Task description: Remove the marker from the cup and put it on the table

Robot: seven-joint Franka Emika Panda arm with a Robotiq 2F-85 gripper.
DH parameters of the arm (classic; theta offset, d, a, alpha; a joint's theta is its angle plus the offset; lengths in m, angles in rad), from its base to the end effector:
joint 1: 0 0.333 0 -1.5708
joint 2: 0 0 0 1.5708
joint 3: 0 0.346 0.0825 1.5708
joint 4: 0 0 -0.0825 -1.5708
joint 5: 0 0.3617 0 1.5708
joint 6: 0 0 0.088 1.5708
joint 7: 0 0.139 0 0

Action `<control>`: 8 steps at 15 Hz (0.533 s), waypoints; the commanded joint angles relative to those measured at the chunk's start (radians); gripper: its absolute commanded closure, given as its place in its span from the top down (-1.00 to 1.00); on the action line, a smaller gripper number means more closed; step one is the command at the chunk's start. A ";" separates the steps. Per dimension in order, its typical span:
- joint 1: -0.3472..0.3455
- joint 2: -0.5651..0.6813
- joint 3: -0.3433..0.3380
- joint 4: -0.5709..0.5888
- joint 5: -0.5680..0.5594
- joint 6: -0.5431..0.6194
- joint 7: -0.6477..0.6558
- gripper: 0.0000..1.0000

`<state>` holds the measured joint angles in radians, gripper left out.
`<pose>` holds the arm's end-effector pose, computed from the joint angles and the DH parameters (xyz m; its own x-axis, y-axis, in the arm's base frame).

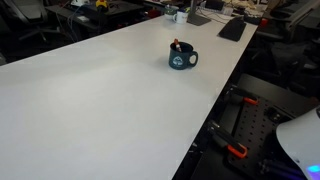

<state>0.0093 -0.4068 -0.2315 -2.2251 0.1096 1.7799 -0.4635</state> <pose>0.3853 -0.0848 0.5297 0.9723 0.2299 0.0417 0.2336 -0.9520 -0.1978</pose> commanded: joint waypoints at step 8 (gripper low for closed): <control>-0.017 0.020 0.023 0.000 0.004 0.053 0.006 1.00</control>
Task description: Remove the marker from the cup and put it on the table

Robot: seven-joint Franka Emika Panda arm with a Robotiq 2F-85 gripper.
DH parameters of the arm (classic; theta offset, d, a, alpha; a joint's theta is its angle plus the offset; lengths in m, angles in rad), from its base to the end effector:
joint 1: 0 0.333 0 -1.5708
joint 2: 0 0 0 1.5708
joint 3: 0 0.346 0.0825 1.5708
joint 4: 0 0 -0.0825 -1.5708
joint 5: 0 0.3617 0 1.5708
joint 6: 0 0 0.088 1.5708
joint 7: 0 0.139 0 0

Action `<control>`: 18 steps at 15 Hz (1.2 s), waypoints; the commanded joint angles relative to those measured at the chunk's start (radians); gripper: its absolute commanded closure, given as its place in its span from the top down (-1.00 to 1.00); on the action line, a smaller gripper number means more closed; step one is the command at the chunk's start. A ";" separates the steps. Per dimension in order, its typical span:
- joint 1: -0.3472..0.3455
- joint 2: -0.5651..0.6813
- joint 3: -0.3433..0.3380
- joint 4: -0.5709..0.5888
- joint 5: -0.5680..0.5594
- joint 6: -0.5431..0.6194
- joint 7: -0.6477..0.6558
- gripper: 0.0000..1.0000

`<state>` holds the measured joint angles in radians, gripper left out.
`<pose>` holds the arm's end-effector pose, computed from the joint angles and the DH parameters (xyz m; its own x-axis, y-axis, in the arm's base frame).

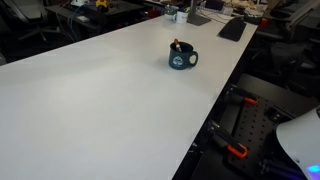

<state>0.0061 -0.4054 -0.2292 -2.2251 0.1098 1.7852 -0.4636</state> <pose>0.3862 -0.0852 0.5297 0.9726 0.2280 0.0448 0.2324 -0.9529 -0.1951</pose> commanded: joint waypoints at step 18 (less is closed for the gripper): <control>-0.080 0.384 0.099 0.066 -0.223 0.365 0.428 1.00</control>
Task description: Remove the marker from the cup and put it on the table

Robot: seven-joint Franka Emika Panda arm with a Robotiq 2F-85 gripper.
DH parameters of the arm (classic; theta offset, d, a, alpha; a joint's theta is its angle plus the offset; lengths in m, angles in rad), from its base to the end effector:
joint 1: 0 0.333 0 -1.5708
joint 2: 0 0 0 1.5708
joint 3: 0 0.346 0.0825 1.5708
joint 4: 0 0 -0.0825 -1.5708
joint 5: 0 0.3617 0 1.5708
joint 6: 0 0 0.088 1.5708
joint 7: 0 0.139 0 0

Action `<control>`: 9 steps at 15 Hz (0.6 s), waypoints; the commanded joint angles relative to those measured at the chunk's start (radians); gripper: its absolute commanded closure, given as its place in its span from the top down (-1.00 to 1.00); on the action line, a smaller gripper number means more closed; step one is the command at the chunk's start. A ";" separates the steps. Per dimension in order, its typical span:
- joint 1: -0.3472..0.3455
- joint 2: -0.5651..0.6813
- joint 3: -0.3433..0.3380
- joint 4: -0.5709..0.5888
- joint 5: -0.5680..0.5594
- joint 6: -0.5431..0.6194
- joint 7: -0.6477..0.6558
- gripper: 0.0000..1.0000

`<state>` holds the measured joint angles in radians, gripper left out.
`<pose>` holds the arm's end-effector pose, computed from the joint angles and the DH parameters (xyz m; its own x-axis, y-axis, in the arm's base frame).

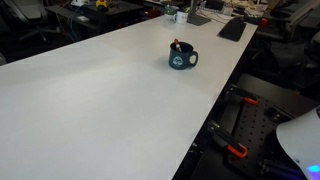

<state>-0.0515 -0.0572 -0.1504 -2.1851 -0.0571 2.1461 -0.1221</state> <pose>0.4927 -0.1055 0.4243 0.9987 -0.0487 0.0121 -0.0492 -0.9979 0.0416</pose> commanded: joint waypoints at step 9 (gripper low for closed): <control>-0.041 0.115 0.011 0.022 -0.195 0.008 0.245 1.00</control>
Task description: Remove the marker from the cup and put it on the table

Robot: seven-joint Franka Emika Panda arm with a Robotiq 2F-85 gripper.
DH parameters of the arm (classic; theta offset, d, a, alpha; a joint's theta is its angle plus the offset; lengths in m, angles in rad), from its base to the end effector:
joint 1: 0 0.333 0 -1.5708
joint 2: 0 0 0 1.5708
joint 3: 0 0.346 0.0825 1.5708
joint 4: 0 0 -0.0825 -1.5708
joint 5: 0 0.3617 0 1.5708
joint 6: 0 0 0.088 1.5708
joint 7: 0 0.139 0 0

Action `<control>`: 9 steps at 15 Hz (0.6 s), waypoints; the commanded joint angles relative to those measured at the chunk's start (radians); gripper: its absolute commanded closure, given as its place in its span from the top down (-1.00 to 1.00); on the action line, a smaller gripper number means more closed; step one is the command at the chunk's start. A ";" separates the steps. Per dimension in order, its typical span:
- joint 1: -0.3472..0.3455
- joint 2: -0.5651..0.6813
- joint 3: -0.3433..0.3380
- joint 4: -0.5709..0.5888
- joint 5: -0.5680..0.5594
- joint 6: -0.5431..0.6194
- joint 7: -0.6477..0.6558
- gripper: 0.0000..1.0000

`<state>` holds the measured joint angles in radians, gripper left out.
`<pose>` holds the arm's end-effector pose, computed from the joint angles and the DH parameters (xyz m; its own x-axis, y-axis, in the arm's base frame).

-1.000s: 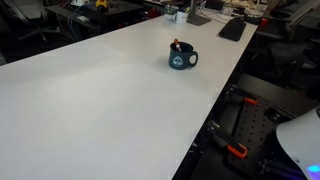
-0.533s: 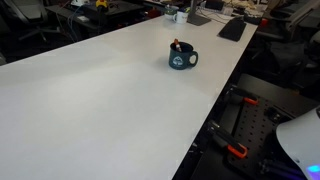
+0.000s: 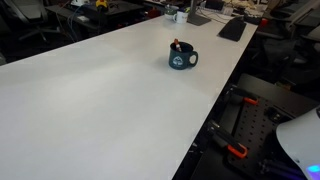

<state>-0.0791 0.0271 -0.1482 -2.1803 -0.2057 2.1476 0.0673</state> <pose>0.4958 -0.1288 0.3853 0.9818 -0.1808 -0.0577 -0.1686 -0.9705 0.1725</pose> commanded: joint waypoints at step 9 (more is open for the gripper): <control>-0.026 0.132 -0.005 0.037 -0.107 -0.002 0.098 1.00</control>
<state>-0.1014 0.1267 -0.1538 -2.1722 -0.3000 2.1504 0.1552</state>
